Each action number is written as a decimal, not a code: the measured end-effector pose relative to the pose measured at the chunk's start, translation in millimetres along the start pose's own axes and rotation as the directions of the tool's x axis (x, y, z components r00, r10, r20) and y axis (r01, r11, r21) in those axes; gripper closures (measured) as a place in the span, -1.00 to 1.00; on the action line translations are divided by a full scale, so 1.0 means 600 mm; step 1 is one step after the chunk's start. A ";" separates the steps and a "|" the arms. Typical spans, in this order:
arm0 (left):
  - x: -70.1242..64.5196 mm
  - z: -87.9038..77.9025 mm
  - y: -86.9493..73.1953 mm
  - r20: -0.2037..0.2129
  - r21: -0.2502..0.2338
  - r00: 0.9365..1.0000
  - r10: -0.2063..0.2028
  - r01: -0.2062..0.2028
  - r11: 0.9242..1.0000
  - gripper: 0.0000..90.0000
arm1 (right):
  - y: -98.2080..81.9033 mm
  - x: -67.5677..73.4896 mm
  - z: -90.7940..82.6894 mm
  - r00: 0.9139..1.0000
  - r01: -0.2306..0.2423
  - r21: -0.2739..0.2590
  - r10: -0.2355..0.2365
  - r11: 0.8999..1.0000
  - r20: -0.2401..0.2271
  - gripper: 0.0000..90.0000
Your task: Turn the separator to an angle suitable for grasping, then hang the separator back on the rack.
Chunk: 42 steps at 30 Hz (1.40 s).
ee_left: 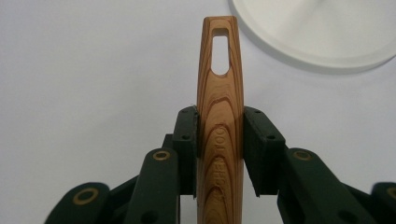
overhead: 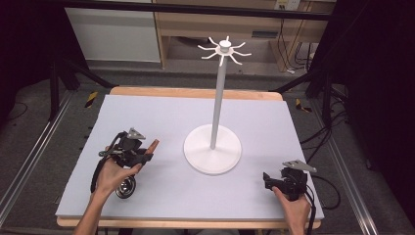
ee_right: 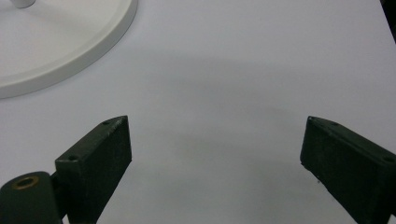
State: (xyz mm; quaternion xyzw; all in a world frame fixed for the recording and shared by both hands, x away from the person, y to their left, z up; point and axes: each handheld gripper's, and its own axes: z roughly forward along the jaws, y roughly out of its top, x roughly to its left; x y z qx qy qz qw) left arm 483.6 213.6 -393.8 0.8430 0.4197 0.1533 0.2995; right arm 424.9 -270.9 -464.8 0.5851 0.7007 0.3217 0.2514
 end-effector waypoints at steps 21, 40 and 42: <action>-0.028 -0.111 0.023 -0.003 -0.378 1.000 -0.001 0.000 0.926 0.50 | -0.002 0.000 -0.006 1.000 -0.002 -0.026 0.002 1.000 -0.002 -0.80; -0.056 -0.157 0.062 0.036 -0.546 0.999 0.012 0.009 0.838 0.50 | -0.001 0.004 -0.007 1.000 0.000 -0.042 0.000 0.999 -0.012 -0.80; -0.059 -0.161 0.067 0.051 -0.553 0.998 0.020 0.012 0.833 0.50 | -0.001 0.004 -0.006 1.000 0.003 -0.043 -0.004 0.999 -0.012 -0.80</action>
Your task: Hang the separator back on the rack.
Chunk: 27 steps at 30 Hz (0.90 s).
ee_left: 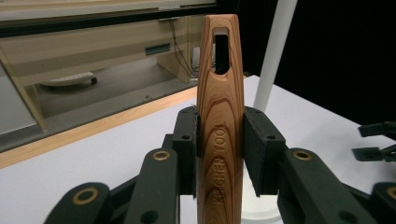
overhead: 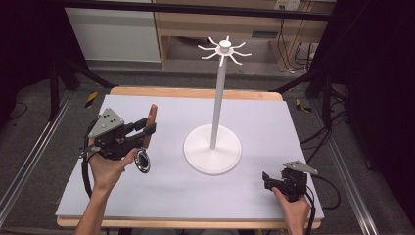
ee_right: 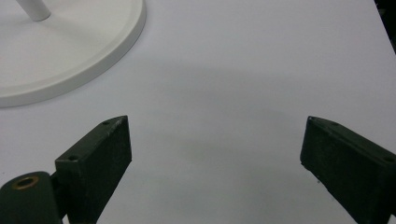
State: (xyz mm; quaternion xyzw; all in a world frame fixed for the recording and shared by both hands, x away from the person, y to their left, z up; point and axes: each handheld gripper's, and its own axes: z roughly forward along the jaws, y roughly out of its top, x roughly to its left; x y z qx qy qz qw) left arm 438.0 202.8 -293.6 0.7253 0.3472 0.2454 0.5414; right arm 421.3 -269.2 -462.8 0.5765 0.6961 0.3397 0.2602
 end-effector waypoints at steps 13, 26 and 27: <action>-0.019 0.000 0.044 0.041 -0.076 0.999 0.018 -0.014 0.997 0.50 | 0.000 0.000 0.002 1.000 0.000 0.005 0.000 1.000 0.006 -0.80; -0.038 0.011 0.087 0.070 -0.121 0.997 0.034 -0.025 0.992 0.50 | 0.000 -0.002 0.000 1.000 -0.009 0.004 0.009 1.000 0.002 -0.80; -0.038 0.011 0.087 0.070 -0.121 0.997 0.034 -0.025 0.992 0.50 | 0.000 -0.002 0.000 1.000 -0.009 0.004 0.009 1.000 0.002 -0.80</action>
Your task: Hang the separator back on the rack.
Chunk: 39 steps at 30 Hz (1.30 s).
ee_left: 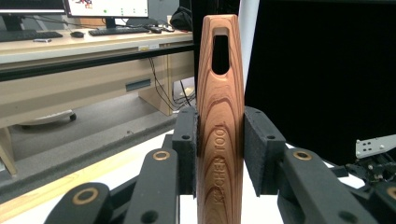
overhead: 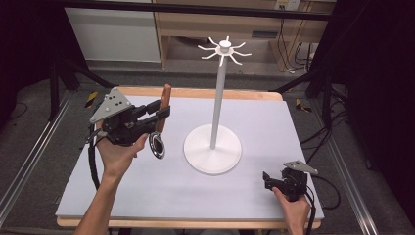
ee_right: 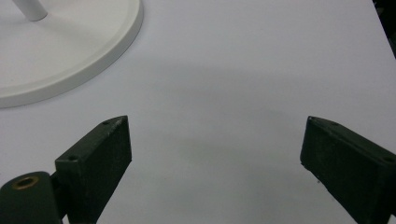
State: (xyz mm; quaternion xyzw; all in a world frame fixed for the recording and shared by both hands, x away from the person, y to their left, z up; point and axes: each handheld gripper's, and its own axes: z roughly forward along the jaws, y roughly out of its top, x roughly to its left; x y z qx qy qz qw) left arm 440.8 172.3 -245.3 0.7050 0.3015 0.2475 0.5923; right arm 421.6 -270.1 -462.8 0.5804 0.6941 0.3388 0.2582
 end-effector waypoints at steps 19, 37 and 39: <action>-0.009 0.022 0.048 0.043 -0.039 0.999 -0.001 0.003 0.999 0.50 | 0.001 -0.001 -0.001 1.000 -0.002 -0.006 0.002 1.000 0.001 -0.80; 0.001 0.039 0.073 0.064 -0.063 0.997 -0.037 0.041 0.997 0.50 | 0.001 -0.001 0.001 1.000 -0.004 -0.005 0.004 1.000 0.003 -0.80; 0.001 0.041 0.076 0.064 -0.067 0.997 -0.038 0.043 0.997 0.50 | 0.001 -0.002 0.001 1.000 -0.003 -0.007 0.003 1.000 0.003 -0.80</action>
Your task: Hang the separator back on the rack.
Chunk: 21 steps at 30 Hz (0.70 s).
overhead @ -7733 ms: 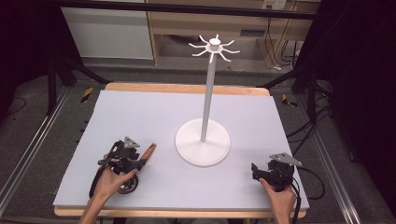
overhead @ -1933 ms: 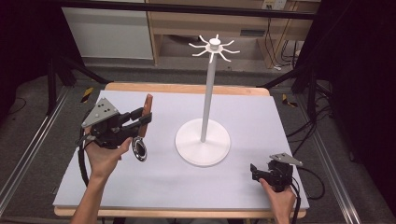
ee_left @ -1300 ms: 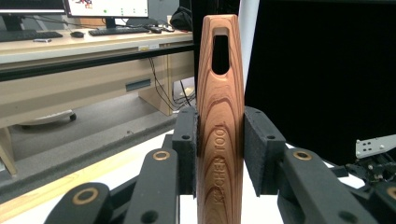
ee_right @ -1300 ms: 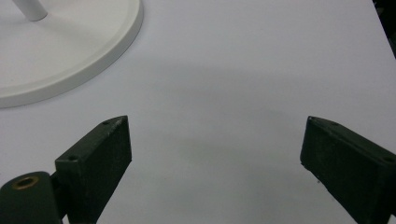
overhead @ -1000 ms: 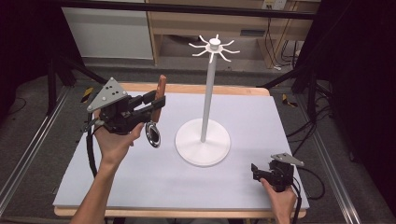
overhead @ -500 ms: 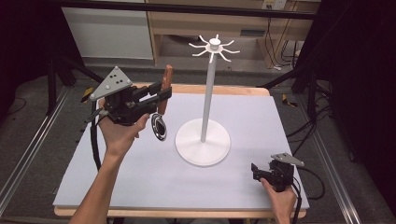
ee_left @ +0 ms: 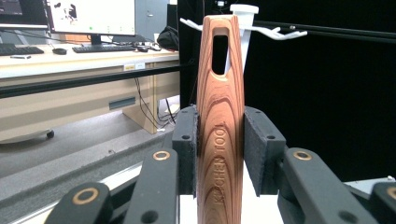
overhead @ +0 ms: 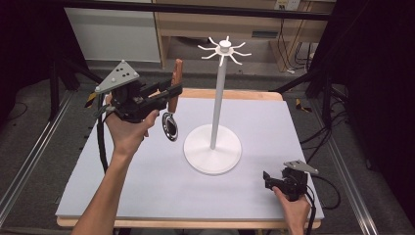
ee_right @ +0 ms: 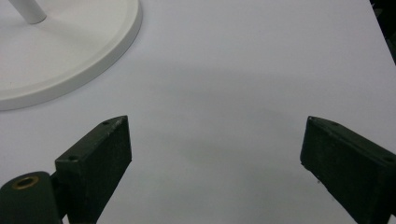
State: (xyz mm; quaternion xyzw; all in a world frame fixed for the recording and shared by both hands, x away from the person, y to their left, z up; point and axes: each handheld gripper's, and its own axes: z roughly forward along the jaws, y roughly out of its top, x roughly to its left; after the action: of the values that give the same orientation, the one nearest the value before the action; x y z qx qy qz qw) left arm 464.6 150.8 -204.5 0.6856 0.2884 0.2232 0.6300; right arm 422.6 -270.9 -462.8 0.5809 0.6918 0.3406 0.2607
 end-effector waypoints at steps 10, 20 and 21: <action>-0.004 0.020 0.017 0.010 -0.003 1.000 0.005 -0.005 1.000 0.50 | 0.000 -0.002 -0.001 1.000 -0.007 0.001 0.007 1.000 0.001 -0.80; -0.015 0.042 0.025 0.029 0.001 1.000 0.013 -0.013 1.000 0.50 | 0.000 -0.002 -0.002 1.000 -0.009 -0.003 0.009 1.000 -0.001 -0.80; -0.015 0.042 0.025 0.029 0.001 1.000 0.013 -0.013 1.000 0.50 | 0.000 -0.003 -0.002 1.000 -0.008 -0.002 0.008 1.000 0.000 -0.80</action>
State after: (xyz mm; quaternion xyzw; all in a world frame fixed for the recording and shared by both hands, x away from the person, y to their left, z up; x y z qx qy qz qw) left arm 476.6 125.7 -191.9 0.6909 0.2752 0.2172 0.6322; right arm 422.1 -272.6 -462.1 0.5835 0.6891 0.3425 0.2597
